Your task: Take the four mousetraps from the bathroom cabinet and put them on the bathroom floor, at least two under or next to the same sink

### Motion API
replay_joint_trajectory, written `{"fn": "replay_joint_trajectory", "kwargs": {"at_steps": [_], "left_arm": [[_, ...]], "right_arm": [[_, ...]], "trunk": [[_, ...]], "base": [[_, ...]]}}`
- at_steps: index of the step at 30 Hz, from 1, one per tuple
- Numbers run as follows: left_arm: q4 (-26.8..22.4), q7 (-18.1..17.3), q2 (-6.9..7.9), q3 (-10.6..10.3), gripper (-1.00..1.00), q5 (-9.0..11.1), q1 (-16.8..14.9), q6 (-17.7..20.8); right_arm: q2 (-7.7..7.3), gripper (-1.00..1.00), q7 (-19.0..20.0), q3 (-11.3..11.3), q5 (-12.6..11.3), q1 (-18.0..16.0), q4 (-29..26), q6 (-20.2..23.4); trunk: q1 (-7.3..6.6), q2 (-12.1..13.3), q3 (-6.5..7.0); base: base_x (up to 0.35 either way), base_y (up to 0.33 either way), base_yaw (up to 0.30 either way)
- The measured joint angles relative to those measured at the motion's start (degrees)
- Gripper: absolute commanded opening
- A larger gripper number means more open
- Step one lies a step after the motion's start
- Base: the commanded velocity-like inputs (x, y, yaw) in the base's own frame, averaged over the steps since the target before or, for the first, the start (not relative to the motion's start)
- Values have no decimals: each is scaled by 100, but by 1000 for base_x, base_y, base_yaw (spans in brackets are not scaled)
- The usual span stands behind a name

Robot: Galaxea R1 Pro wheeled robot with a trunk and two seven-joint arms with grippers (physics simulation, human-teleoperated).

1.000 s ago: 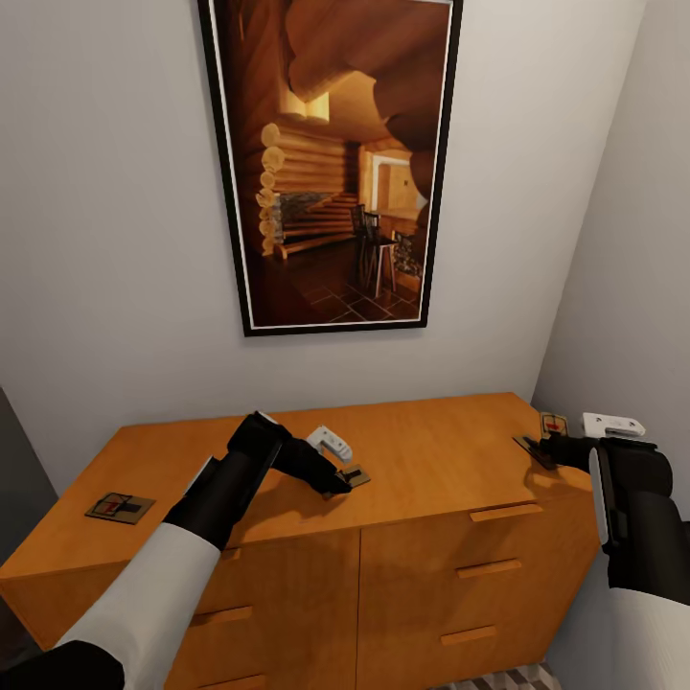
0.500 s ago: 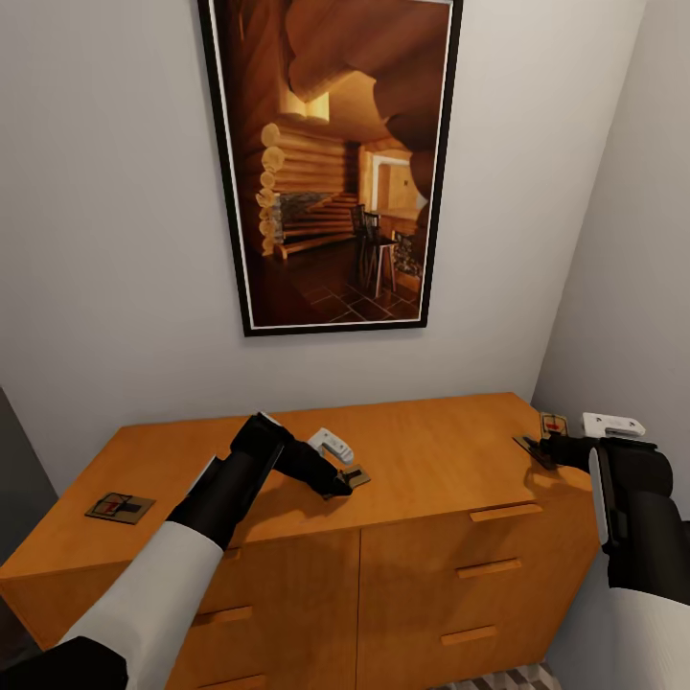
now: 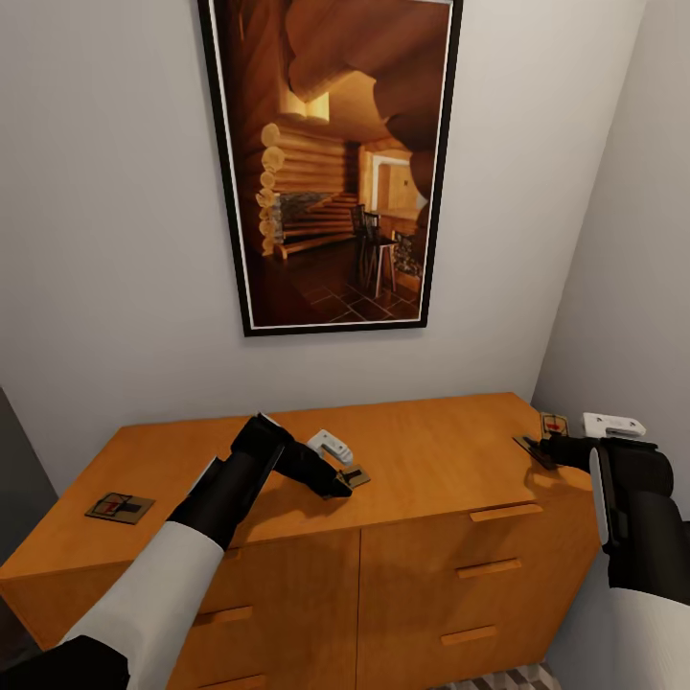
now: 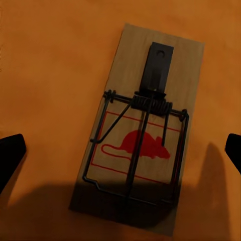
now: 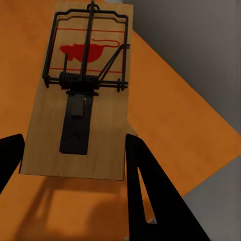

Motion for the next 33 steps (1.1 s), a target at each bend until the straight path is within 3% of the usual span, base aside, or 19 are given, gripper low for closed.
{"fn": "replay_joint_trajectory", "kwargs": {"at_steps": [16, 17, 33], "left_arm": [[9, 109, 5, -14, 100, 20, 0, 42], [11, 109, 5, -16, -100, 20, 0, 42], [64, 120, -3, -38, -100, 94, -2, 80]], "right_arm": [[2, -100, 2, 0, 1, 2, -6, 0], [1, -100, 2, 0, 1, 1, -6, 0], [-2, -100, 4, -9, 9, -1, -7, 0]], "trunk": [[0, 0, 0], [0, 0, 0], [-1, -1, 1]], "base": [[0, 0, 0], [0, 0, 0], [0, 0, 0]]}}
